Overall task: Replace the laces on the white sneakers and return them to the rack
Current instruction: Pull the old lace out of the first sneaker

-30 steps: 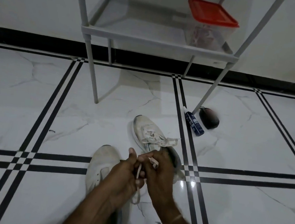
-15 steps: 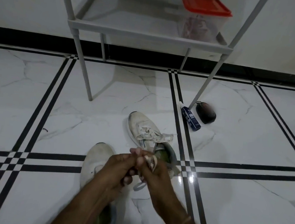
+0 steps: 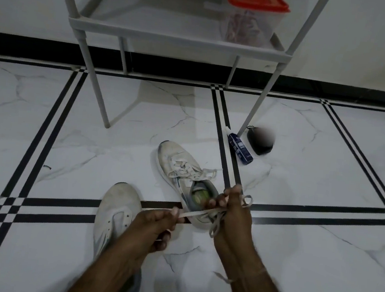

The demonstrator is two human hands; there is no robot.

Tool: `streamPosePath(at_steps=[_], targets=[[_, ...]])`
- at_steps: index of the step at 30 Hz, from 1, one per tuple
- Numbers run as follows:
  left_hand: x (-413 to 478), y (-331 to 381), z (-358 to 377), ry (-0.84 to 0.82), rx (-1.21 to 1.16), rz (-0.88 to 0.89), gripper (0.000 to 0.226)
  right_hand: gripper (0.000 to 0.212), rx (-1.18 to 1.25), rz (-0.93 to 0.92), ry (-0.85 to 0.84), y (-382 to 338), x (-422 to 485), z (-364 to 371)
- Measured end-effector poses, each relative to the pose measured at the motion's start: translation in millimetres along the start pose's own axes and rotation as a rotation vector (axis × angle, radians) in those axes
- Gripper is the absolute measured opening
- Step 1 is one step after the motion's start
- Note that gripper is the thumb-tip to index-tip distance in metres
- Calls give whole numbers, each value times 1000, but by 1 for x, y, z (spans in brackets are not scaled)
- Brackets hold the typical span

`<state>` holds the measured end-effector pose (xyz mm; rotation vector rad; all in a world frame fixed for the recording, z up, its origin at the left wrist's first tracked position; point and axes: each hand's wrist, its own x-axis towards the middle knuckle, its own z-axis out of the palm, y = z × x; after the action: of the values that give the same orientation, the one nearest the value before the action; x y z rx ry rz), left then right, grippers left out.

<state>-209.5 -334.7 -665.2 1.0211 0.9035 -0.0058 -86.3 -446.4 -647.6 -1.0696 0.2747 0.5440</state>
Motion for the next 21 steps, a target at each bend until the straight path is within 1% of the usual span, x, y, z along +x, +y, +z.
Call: streamPosePath(at_steps=[1, 3, 4, 6, 8, 10, 12, 13, 14, 16, 18, 19, 21], targets=[[0, -2, -1, 16, -43, -24, 34, 34, -21, 1, 1, -2, 0, -5], [-1, -5, 9, 27, -51, -17, 27, 37, -211, -8, -11, -1, -8, -15], [-2, -6, 19, 22, -11, 12, 24, 39, -302, 1, -28, 3, -16, -19], [-6, -12, 49, -1, 93, 97, 18, 47, -378, 69, -29, 11, -29, -23], [-7, -22, 79, -2, 186, 183, 16, 64, -345, 143, 28, 12, -35, -27], [-2, -33, 105, -6, 249, 223, 16, 70, -317, 176, 75, 2, -32, -38], [7, -43, 125, -84, 245, 178, 12, 86, -232, 186, 181, -12, -19, -60], [12, -47, 134, -113, 226, 140, 10, 89, -229, 203, 223, -20, -9, -72], [18, -52, 144, -122, 220, 113, 10, 86, -238, 220, 256, -29, -1, -84], [35, -64, 161, -86, 280, 121, 11, 72, -327, 244, 273, -44, 14, -103], [52, -72, 174, -43, 430, 167, 16, 72, -412, 243, 235, -54, 22, -116], [59, -74, 180, -52, 528, 197, 19, 69, -445, 228, 218, -55, 29, -126], [71, -77, 187, -109, 687, 244, 27, 56, -539, 180, 224, -54, 35, -139]])
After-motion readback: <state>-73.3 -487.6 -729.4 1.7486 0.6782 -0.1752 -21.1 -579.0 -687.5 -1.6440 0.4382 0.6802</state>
